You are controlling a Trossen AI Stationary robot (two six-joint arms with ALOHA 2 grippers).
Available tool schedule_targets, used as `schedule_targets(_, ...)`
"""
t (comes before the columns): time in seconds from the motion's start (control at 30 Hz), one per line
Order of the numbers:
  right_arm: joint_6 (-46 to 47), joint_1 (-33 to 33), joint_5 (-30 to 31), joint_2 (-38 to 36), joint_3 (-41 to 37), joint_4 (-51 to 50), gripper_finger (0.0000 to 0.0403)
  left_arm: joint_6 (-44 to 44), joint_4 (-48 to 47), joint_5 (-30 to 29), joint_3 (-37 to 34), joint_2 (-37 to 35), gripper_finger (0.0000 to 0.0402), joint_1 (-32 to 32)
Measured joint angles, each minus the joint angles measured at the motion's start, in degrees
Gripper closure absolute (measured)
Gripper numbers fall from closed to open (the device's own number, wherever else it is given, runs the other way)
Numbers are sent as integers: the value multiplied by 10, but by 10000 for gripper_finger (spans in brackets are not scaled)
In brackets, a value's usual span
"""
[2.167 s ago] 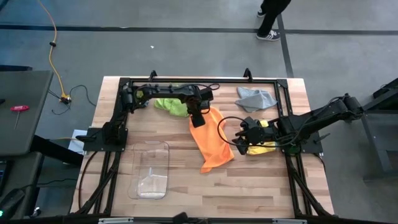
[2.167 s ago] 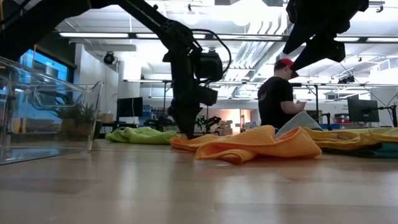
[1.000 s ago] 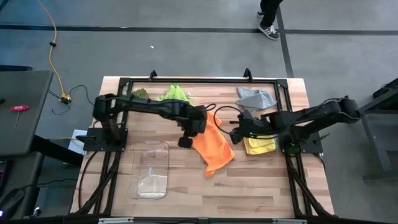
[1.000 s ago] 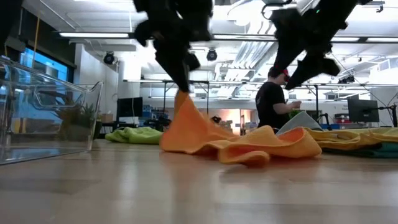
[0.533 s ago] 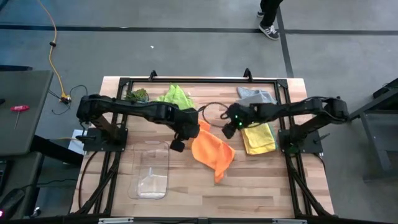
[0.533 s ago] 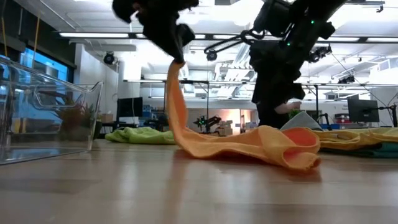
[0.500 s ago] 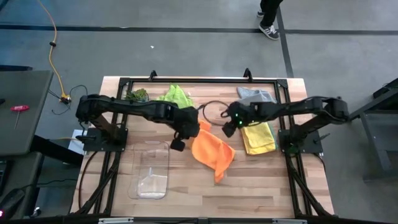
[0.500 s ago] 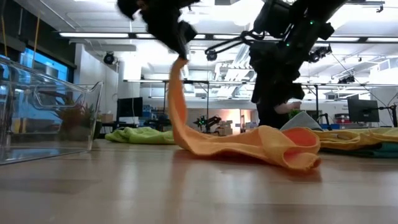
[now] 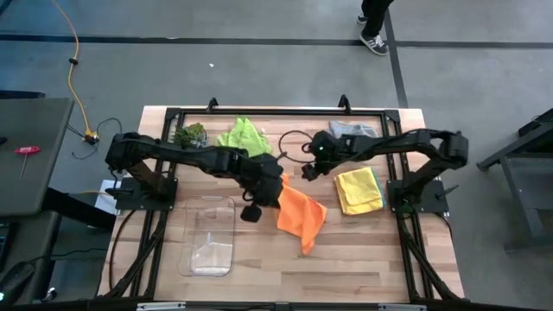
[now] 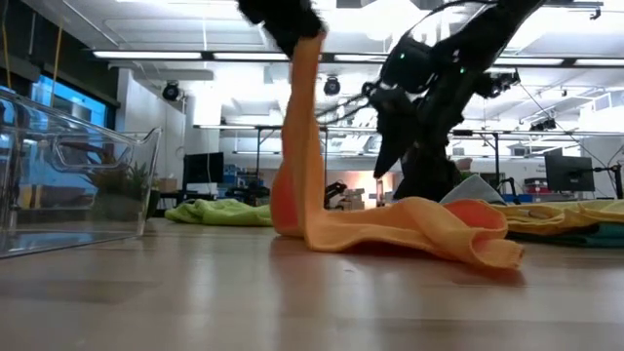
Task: Fold microfiber towels
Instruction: Fold the orange towel
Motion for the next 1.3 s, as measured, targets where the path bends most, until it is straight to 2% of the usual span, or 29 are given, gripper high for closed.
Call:
schedule_targets(0.13, 1, -8, 0, 23, 0, 14, 179, 24, -3, -13, 0, 6, 401, -5)
schedule_targets(0.27, -15, -29, 4, -5, -1, 15, 179, 15, -33, -63, 25, 3, 401, 16)
schedule_targets(0.4, -28, -65, 8, -71, -1, 11, 179, 31, -72, -95, 104, -2, 401, 58)
schedule_targets(0.53, -37, -98, 15, -151, -1, 8, 179, 86, -108, -126, 197, -1, 401, 103)
schedule_targets(0.67, -37, -115, 42, -231, -1, -7, 179, 133, -105, -129, 268, 12, 401, 139)
schedule_targets(0.77, -37, -115, 73, -285, -1, -23, 179, 149, -150, -113, 309, 50, 401, 147)
schedule_targets(0.9, -36, -115, 82, -340, -1, -51, 179, 163, -274, -106, 334, 103, 401, 120)
schedule_targets(1.03, -37, -110, 78, -365, -1, -79, 179, 150, -352, -64, 319, 133, 401, 74)
schedule_targets(1.13, -41, -102, 77, -368, -1, -88, 179, 159, -347, -61, 284, 152, 401, 27)
schedule_targets(1.3, -54, -91, 90, -360, -1, -89, 179, 168, -193, -31, 220, 190, 401, -50)
